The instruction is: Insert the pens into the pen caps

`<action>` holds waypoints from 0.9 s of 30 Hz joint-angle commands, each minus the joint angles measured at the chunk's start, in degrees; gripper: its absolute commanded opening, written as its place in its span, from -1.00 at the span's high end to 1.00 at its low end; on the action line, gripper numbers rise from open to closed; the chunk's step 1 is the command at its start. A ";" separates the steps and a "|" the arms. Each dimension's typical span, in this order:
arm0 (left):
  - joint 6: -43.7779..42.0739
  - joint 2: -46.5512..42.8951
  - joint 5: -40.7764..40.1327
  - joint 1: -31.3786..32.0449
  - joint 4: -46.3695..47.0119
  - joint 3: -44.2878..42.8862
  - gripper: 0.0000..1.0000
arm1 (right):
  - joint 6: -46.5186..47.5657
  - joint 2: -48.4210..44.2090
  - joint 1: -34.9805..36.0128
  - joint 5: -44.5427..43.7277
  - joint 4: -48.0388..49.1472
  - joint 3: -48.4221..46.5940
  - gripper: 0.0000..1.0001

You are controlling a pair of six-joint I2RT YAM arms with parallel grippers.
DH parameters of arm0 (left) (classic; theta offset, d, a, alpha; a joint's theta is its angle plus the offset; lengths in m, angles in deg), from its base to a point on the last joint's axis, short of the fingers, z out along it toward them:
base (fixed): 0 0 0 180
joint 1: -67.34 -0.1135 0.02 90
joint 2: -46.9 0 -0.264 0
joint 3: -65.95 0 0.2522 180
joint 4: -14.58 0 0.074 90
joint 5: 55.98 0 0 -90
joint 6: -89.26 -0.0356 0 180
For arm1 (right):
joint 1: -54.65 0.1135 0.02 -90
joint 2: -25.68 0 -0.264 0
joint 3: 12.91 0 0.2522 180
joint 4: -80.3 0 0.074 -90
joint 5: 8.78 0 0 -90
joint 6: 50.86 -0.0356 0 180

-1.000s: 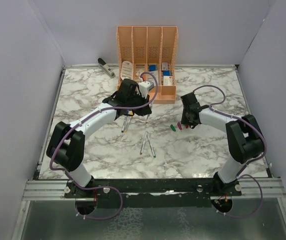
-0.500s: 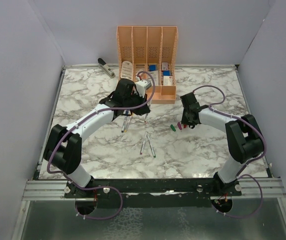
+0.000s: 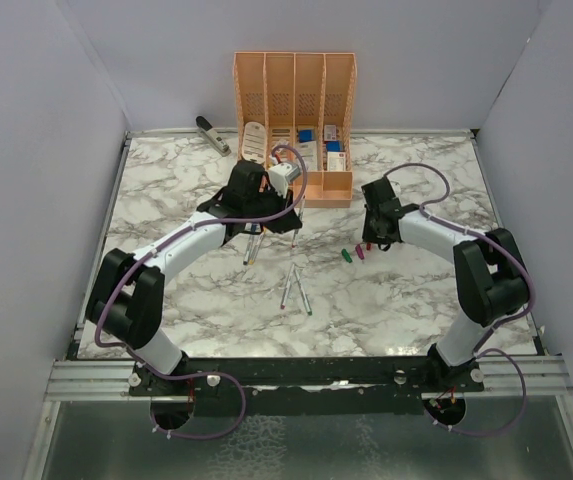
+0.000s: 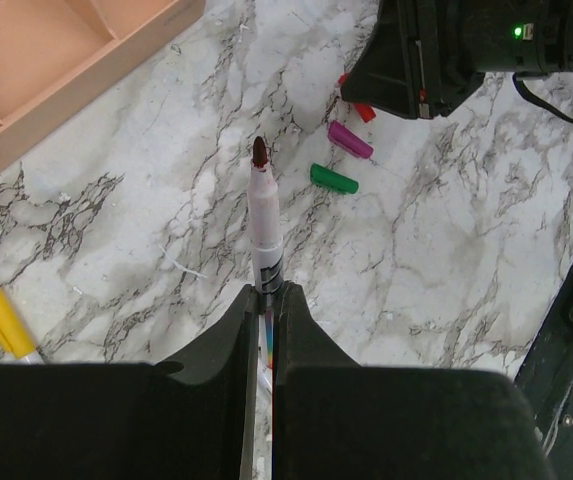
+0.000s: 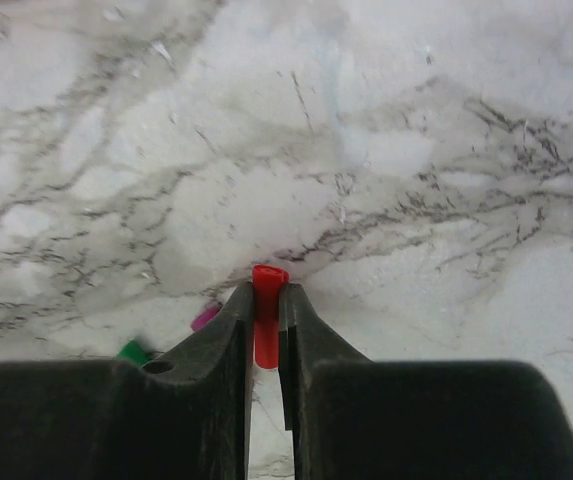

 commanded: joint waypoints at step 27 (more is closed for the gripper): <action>13.77 0.46 20.24 -0.27 23.83 3.77 1.00 | -1.07 -15.82 -0.23 38.47 62.38 5.11 0.98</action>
